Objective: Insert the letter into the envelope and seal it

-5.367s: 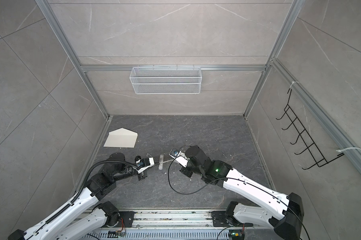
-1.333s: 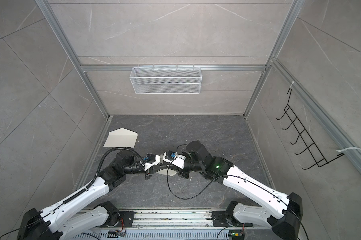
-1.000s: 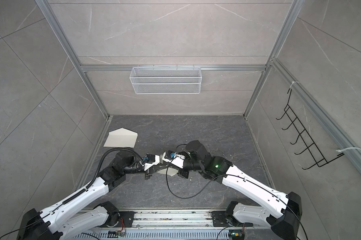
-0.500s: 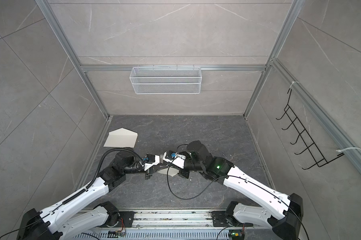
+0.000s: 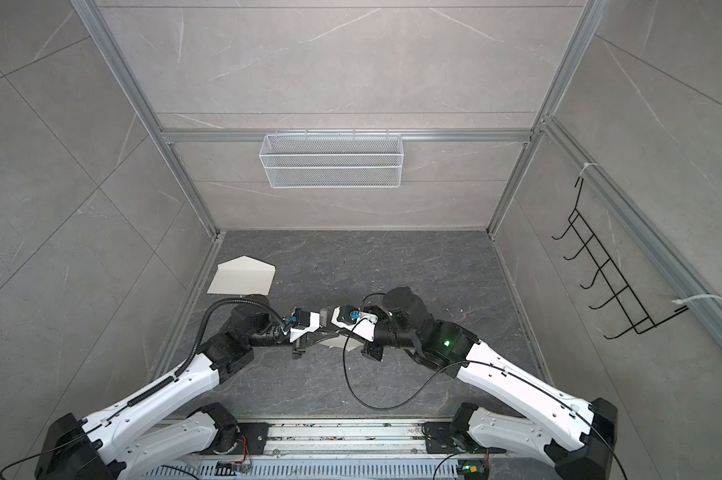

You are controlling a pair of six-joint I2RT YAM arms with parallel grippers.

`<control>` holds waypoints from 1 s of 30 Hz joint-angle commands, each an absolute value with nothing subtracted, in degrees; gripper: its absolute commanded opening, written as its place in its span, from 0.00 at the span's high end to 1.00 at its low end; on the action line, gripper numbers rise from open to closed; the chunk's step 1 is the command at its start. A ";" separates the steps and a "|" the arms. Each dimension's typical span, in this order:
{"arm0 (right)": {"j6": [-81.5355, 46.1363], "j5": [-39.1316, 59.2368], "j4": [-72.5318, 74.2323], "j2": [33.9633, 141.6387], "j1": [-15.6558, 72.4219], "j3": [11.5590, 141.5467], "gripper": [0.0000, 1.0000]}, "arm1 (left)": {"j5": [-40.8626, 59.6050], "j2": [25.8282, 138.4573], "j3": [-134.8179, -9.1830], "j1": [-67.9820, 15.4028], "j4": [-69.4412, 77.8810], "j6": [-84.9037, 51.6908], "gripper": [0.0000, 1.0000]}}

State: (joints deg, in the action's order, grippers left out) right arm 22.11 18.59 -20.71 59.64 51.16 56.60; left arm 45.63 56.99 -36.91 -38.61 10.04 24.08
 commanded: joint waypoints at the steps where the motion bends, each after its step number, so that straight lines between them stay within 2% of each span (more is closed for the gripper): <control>1: 22.58 17.07 -18.02 56.30 50.98 56.79 1.00 | 44.23 57.65 -36.01 -37.78 6.48 24.79 0.94; 30: 23.95 12.30 -19.93 48.62 50.98 54.67 1.00 | 36.88 56.89 -29.79 -37.79 7.46 24.00 0.93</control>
